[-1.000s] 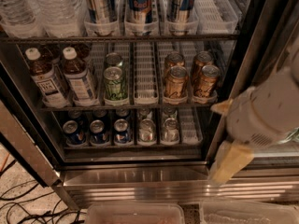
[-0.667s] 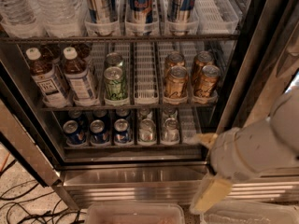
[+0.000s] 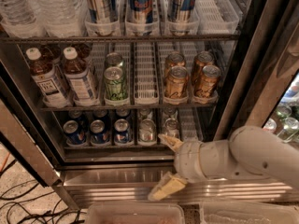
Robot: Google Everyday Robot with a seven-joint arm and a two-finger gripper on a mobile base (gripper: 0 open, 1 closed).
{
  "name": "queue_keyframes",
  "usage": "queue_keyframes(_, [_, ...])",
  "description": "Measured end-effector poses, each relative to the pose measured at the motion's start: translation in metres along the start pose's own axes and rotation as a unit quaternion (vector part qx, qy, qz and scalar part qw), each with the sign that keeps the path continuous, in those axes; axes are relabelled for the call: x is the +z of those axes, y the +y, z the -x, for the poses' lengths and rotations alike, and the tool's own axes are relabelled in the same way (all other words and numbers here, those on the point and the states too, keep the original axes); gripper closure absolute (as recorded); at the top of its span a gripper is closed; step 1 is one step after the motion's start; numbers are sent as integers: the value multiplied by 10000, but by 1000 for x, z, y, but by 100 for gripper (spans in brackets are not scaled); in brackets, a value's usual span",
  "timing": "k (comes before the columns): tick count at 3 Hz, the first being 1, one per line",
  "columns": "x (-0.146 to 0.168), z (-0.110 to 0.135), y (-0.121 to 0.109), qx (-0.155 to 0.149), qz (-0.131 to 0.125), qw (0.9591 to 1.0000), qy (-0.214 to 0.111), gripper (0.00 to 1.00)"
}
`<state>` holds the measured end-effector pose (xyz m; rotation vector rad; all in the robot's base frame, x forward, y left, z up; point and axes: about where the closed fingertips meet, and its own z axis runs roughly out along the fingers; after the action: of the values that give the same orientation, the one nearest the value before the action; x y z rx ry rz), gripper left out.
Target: Pick pepsi can from bottom shelf of fridge
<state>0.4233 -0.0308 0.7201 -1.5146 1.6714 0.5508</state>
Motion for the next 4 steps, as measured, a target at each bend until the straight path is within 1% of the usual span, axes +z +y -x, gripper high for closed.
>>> queue_keyframes(1, [30,18,-12,-110,-487,9981,-364,0])
queue_keyframes(2, [31,22,-31,-156,-858,9957,-325,0])
queue_keyframes(3, [27,24,-27,-138,-986,9945,-313,0])
queue_keyframes(4, [48,15,-7,35,-1169,9915,-577,0])
